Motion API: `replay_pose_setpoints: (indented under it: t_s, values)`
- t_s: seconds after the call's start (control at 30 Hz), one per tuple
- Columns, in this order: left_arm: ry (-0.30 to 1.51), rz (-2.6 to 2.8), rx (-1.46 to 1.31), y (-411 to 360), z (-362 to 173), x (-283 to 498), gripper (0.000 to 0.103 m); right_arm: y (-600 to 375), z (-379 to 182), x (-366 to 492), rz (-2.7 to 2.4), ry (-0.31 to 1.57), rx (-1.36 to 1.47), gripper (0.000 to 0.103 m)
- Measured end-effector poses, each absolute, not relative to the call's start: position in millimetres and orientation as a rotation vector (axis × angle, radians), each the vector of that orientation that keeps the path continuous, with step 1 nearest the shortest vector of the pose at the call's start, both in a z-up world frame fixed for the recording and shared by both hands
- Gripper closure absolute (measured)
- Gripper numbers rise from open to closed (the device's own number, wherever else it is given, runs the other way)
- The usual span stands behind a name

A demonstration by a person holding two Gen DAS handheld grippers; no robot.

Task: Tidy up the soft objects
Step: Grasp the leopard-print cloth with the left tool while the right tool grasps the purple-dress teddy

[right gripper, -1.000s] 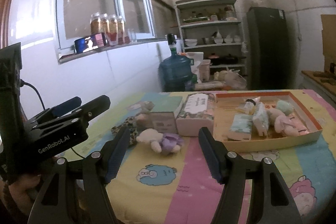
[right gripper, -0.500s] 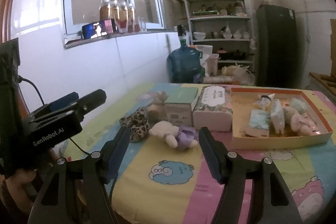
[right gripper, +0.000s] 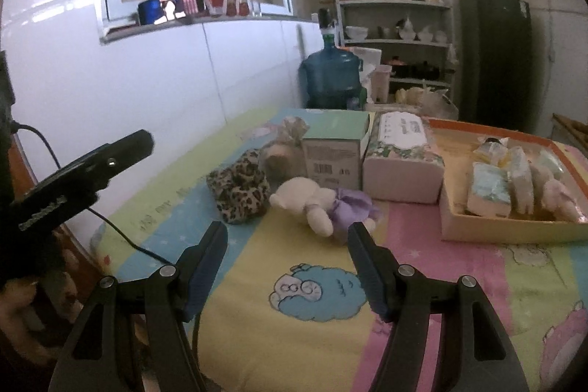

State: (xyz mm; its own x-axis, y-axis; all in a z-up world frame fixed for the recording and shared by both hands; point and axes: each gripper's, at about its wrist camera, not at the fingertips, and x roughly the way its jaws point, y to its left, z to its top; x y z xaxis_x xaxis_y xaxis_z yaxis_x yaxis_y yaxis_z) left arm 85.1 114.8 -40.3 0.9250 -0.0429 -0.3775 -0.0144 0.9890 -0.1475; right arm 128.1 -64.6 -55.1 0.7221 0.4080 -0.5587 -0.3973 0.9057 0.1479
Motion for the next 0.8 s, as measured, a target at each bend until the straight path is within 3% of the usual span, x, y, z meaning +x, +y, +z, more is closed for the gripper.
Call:
replay_pose_setpoints:
  t_s: [0.4,0.8]
  values:
    - [0.445,-0.006,-0.169,137.2,-60.2,97.8,0.018,-56.6,-73.8,215.3,0.498,0.789,-0.17,0.029]
    - [0.489,-0.002,-0.183,140.9,-71.3,112.8,0.018,-51.1,-97.0,250.6,0.671,0.906,-0.096,0.029]
